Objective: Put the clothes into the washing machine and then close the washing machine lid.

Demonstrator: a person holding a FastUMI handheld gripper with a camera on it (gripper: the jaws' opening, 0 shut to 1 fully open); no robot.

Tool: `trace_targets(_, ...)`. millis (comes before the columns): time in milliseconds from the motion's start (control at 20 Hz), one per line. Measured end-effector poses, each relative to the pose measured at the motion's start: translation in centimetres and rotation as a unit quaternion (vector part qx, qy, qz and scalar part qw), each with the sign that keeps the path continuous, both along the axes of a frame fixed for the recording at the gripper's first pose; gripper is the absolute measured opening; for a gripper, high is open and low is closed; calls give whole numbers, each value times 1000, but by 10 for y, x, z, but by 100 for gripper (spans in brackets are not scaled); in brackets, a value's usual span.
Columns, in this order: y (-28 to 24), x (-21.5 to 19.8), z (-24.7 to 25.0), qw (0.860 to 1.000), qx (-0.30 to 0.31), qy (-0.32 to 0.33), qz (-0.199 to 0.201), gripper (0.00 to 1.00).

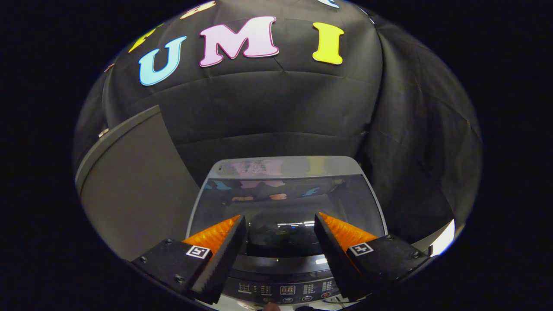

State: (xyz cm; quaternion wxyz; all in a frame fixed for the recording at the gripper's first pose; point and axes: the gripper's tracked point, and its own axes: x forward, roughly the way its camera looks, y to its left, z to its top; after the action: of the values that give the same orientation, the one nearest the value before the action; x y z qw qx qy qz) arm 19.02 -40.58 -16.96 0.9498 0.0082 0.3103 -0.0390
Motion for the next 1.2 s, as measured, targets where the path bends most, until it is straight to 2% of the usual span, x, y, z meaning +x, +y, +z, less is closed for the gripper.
trace_targets(250,31,0,96,996,-9,-89,29,100)
trace_targets(600,53,-8,200,978,-14,-202,42,100)
trace_targets(750,61,-14,243,967,-9,-251,47,100)
trace_targets(950,67,-23,286,953,-8,-298,51,99)
trace_targets(1200,67,-31,309,942,-3,-333,52,99)
